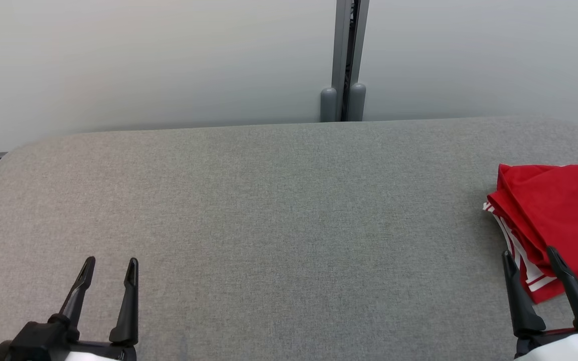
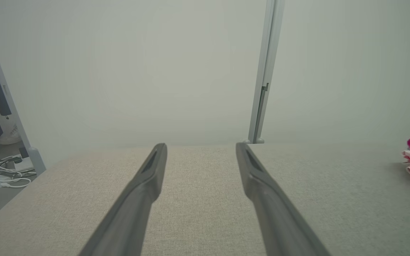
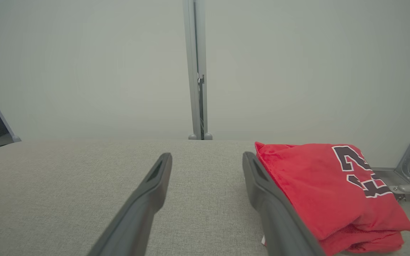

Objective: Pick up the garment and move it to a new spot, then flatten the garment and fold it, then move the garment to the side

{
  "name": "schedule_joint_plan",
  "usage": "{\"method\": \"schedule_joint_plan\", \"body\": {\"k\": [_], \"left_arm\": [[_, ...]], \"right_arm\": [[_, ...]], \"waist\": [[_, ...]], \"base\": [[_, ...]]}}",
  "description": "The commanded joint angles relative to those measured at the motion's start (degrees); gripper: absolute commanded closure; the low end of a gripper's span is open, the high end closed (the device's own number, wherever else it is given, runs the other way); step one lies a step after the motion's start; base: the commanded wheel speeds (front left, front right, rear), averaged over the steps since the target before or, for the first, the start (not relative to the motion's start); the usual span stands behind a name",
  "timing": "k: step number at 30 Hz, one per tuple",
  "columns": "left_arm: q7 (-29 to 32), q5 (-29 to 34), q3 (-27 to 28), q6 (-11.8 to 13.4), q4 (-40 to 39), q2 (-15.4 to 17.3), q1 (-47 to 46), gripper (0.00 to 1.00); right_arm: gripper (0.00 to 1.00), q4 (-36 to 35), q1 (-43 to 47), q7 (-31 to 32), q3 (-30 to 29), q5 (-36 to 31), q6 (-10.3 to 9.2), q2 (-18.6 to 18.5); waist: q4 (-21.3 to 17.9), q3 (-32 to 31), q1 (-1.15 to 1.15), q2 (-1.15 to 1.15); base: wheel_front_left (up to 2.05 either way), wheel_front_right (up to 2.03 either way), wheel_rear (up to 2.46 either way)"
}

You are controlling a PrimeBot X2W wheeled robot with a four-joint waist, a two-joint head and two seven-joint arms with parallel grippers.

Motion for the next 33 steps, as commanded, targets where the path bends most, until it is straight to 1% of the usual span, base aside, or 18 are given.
{"method": "schedule_joint_plan", "body": {"k": [1, 15, 33], "left_arm": [[0.02, 0.19, -0.02, 0.31, 0.09, 0.36, 0.96, 0.00], [1.23, -0.96, -0.48, 0.85, 0.38, 0.46, 1.35, 0.00], [1.36, -1.77, -0.54, 1.49, 1.00, 1.08, 1.68, 0.00]], "right_arm": [[0.00, -0.56, 0.85, 0.29, -0.26, -0.15, 0.02, -0.10], [0.00, -1.48, 1.51, 0.98, -0.71, 0.42, 0.02, 0.00], [0.00, -0.27, 0.91, 0.84, -0.04, 0.95, 0.02, 0.31]], "waist": [[-0.16, -0.29, 0.00, 0.00], [-0.64, -0.93, 0.00, 0.00], [-0.74, -1.11, 0.00, 0.00]], "base": [[0.00, 0.00, 0.00], [0.00, 0.00, 0.00], [0.00, 0.00, 0.00]]}}
